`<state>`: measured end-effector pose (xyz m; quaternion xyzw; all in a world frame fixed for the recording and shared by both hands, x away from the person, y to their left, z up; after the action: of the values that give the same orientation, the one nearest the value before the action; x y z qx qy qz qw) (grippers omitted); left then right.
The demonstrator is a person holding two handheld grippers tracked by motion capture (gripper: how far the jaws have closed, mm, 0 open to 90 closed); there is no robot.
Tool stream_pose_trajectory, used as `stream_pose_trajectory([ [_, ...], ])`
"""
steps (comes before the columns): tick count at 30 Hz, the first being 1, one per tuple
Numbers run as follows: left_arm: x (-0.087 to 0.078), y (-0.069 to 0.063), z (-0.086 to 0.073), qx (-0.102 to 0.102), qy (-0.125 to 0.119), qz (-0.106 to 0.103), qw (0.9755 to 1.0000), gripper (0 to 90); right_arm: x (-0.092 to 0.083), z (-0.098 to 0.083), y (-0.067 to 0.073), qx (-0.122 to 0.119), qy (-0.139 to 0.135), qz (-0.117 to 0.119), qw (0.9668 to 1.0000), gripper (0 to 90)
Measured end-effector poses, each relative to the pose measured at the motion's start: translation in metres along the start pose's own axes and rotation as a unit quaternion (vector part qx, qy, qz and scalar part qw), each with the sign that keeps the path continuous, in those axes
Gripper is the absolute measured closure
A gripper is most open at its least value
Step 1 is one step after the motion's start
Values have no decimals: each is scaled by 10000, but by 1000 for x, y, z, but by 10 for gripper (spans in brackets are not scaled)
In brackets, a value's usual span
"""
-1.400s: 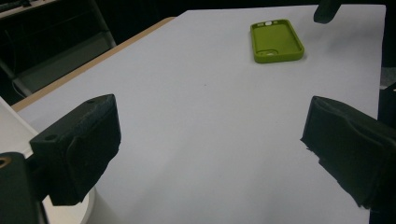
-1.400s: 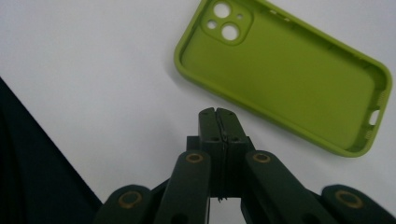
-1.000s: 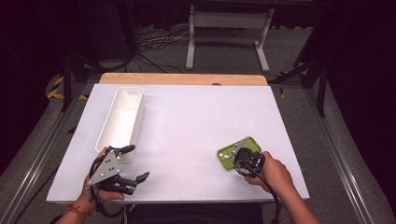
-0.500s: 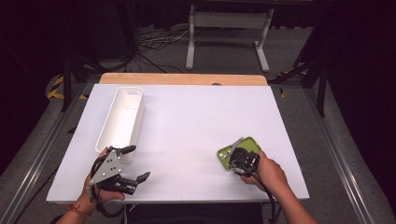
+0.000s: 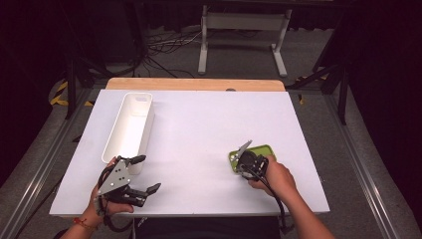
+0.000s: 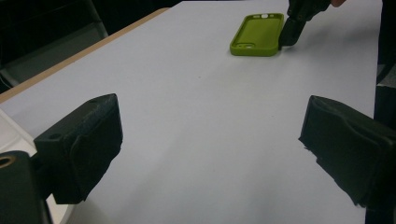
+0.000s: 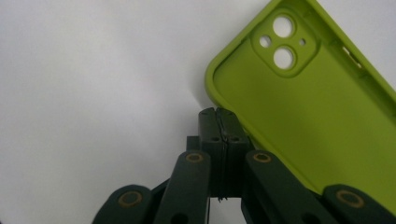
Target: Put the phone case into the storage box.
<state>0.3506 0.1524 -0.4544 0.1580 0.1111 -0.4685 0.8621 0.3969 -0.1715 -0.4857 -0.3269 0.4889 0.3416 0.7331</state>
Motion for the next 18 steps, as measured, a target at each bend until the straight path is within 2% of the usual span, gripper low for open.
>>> stream_pose_trajectory([
  [11,3,-1,-2,-11,54,-50,10000,66,4,27,-8,-81,-105,-62,9999,900],
  [15,5,-2,-2,-44,21,-92,9999,66,7,33,-15,-48,-184,20,9998,900],
  [18,5,-1,-2,-71,51,-104,9999,67,8,35,-15,-71,-160,81,9998,900],
])
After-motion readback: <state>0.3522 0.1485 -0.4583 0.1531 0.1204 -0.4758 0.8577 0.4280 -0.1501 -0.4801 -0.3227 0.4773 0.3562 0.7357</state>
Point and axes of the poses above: each handheld gripper's, and its own axes: x roughly forward along the jaws, z roughly out of its top, y roughly to its left, the point moved 7 cm from there along x, roughly forward along the jaws, and after that the axes turned 2 degrees about -y, right-handed, at the moved point
